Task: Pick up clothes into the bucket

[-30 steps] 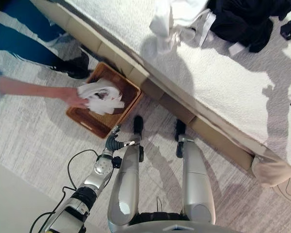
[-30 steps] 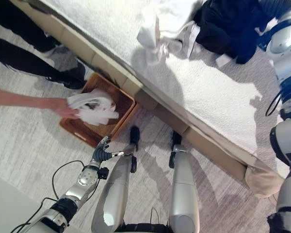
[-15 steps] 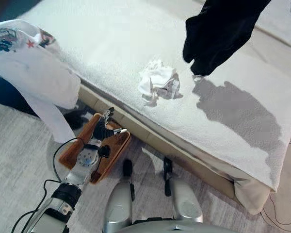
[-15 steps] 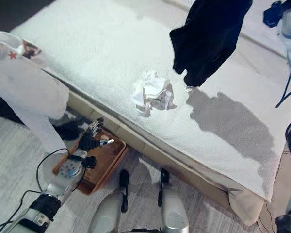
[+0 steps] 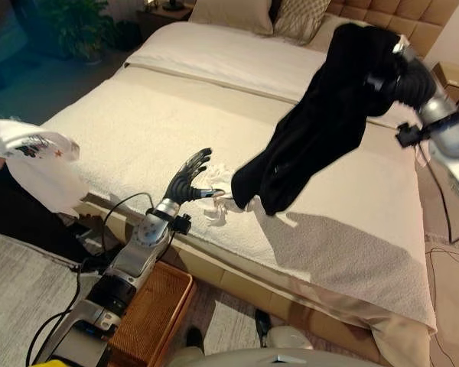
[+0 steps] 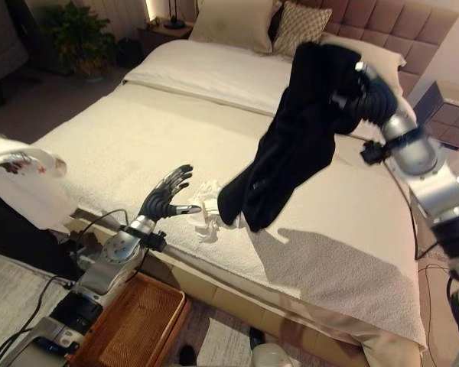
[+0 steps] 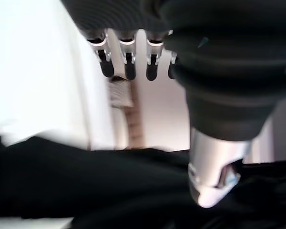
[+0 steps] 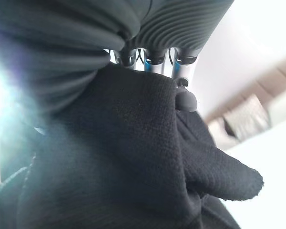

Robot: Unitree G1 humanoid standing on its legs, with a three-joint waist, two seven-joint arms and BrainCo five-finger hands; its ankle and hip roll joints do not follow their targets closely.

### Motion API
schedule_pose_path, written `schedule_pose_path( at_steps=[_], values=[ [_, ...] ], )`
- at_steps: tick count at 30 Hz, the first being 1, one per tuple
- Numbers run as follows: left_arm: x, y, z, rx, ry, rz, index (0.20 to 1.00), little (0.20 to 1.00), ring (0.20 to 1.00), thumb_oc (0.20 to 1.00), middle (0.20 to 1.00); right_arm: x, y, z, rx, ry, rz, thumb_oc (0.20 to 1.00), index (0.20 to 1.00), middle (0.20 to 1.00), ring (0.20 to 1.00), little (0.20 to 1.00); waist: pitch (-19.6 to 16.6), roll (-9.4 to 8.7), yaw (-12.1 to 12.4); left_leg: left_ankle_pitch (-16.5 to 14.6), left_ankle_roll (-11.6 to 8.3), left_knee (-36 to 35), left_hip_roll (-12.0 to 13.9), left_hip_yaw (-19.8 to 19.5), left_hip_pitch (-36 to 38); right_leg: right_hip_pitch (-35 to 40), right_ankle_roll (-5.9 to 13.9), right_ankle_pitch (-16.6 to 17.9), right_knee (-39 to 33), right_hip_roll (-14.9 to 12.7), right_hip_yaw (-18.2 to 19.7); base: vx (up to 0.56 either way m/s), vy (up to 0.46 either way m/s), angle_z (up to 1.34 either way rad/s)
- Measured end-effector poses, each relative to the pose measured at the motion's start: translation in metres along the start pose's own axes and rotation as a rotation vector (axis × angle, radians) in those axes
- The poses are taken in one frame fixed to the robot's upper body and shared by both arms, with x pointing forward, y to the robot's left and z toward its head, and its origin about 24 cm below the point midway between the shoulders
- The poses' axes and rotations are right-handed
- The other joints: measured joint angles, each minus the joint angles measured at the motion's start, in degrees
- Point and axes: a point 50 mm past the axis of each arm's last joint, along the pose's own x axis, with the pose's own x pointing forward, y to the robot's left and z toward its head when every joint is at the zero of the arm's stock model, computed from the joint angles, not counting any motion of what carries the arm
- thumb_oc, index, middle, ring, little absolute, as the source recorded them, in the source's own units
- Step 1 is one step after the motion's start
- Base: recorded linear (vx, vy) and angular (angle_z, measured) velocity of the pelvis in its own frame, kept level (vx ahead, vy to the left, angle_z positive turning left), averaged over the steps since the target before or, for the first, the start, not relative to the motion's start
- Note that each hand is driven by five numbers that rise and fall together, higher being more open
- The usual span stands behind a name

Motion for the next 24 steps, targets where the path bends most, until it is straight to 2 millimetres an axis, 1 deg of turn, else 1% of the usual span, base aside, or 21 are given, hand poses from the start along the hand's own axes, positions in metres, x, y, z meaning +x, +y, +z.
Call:
schedule_pose_path(
  at_steps=[1, 3, 4, 5, 7, 8, 11, 12, 15, 16, 17, 19, 24],
  values=[
    [0.007, -0.006, 0.005, -0.021, -0.026, 0.002, 1.0, 1.0, 1.0, 1.0, 1.0, -0.006, 0.013, -0.004, 0.08, 0.003, 0.024, 0.2, 0.2, 0.2, 0.2, 0.2, -0.3, 0.04, 0.1, 0.0, -0.01, 0.0, 0.1, -0.1, 0.5, 0.8, -0.01, 0.0, -0.3, 0.1, -0.1, 0.03, -0.003, 0.01],
    [0.015, -0.014, 0.01, -0.036, -0.048, -0.009, 1.0, 1.0, 1.0, 1.0, 1.0, -0.012, 0.024, -0.004, 0.112, 0.001, 0.08, 0.2, 0.2, 0.2, 0.2, 0.2, -1.1, 0.6, -0.3, -0.1, -0.11, 0.0, 0.2, 0.0, 0.5, 0.8, -0.01, 0.0, -0.5, 0.2, -0.1, 0.05, -0.008, -0.01],
    [0.017, -0.016, 0.012, -0.039, -0.053, -0.014, 1.0, 1.0, 1.0, 1.0, 1.0, -0.013, 0.026, -0.003, 0.115, -0.002, 0.096, 0.2, 0.2, 0.2, 0.2, 0.2, -1.3, 0.73, -0.6, -0.1, -0.11, 0.0, 0.2, 0.0, 0.6, 0.9, -0.01, 0.0, -0.5, 0.2, -0.1, 0.04, -0.009, 0.02],
    [0.023, -0.022, 0.01, -0.03, -0.045, -0.027, 1.0, 1.0, 1.0, 1.0, 1.0, -0.012, 0.029, -0.004, 0.13, 0.004, 0.109, 0.2, 0.2, 0.2, 0.2, 0.2, -1.3, 0.83, -0.7, -0.1, -0.12, 0.0, 0.3, -0.1, 1.2, 1.6, -0.02, 0.0, -0.5, 0.3, -0.2, 0.0, 0.0, 0.0],
    [0.025, -0.032, 0.004, -0.015, -0.018, -0.055, 1.0, 1.0, 1.0, 1.0, 1.0, -0.011, 0.037, -0.002, 0.184, -0.007, 0.132, 0.2, 0.2, 0.2, 0.2, 0.2, -2.4, 1.22, -0.8, -0.2, -0.28, 0.0, 0.5, -0.1, 1.5, 1.8, -0.09, -0.1, -0.5, 0.5, -0.2, 0.0, 0.0, 0.0],
    [0.024, -0.034, 0.004, -0.015, -0.015, -0.063, 1.0, 1.0, 1.0, 1.0, 1.0, -0.011, 0.037, 0.0, 0.19, -0.018, 0.139, 0.2, 0.2, 0.2, 0.2, 0.2, -2.5, 1.33, -0.8, -0.2, -0.28, 0.0, 0.5, -0.1, 1.5, 1.8, -0.12, -0.1, -0.5, 0.5, -0.2, 0.0, 0.0, 0.0],
    [0.028, -0.047, -0.003, -0.011, 0.023, -0.111, 1.0, 1.0, 1.0, 1.0, 1.0, -0.01, 0.048, 0.005, 0.236, -0.046, 0.165, 0.2, 0.2, 0.2, 0.2, 0.2, -3.1, 1.47, -0.9, -0.2, -0.29, 0.0, 0.8, -0.2, 1.4, 1.7, -0.06, -0.4, -0.5, 0.6, -0.2, 0.0, 0.0, 0.0],
    [0.028, -0.055, -0.003, -0.007, 0.029, -0.15, 1.0, 1.0, 1.0, 1.0, 1.0, -0.01, 0.054, 0.008, 0.255, -0.059, 0.196, 0.2, 0.2, 0.2, 0.2, 0.2, -3.2, 1.63, -0.8, -0.3, -0.24, 0.0, 0.8, -0.2, 1.4, 1.7, -0.06, -0.4, -0.5, 0.6, -0.2, 0.0, 0.0, 0.0],
    [0.03, -0.076, -0.002, -0.031, 0.047, -0.285, 1.0, 1.0, 1.0, 1.0, 1.0, -0.01, 0.058, 0.015, 0.29, -0.09, 0.224, 0.2, 0.2, 0.2, 0.2, 0.2, -3.5, 2.08, -1.0, -0.3, -0.22, 0.0, 0.8, -0.3, 1.4, 1.7, -0.06, -0.4, -0.5, 0.4, -0.3, 0.0, 0.0, 0.01],
    [0.03, -0.089, 0.0, -0.082, 0.053, -0.359, 1.0, 1.0, 1.0, 1.0, 1.0, -0.01, 0.062, 0.02, 0.308, -0.107, 0.243, 0.2, 0.2, 0.2, 0.2, 0.2, -3.7, 2.36, -1.0, -0.2, -0.22, 0.0, 0.7, -0.3, 1.3, 1.8, -0.06, -0.4, -0.5, 0.4, -0.4, 0.0, -0.004, 0.03],
    [0.03, -0.096, 0.0, -0.127, 0.066, -0.399, 1.0, 1.0, 1.0, 1.0, 1.0, -0.011, 0.066, 0.023, 0.313, -0.118, 0.266, 0.2, 0.2, 0.2, 0.2, 0.2, -3.9, 2.62, -1.0, -0.2, -0.27, 0.0, 0.7, -0.4, 1.4, 1.8, -0.05, -0.3, -0.5, 0.3, -0.4, 0.0, 0.0, 0.0],
    [0.028, -0.109, 0.0, -0.2, 0.094, -0.463, 1.0, 1.0, 1.0, 1.0, 1.0, -0.012, 0.073, 0.026, 0.319, -0.127, 0.298, 0.2, 0.2, 0.2, 0.2, 0.2, -4.0, 2.78, -1.4, -0.2, -0.25, 0.0, 0.6, -0.7, 1.4, 2.0, -0.07, -0.3, -0.5, 0.3, -0.7, -0.01, -0.001, 0.05],
    [0.023, -0.125, -0.003, -0.296, 0.181, -0.613, 1.0, 1.0, 1.0, 1.0, 1.0, -0.013, 0.082, 0.023, 0.328, -0.099, 0.341, 0.2, 0.2, 0.2, 0.2, 0.2, -4.1, 2.93, -1.5, -0.2, -0.24, 0.0, 0.7, -1.5, 1.4, 2.3, -0.22, -0.4, -0.5, 0.3, -1.3, -0.01, 0.002, 0.08]
  ],
)
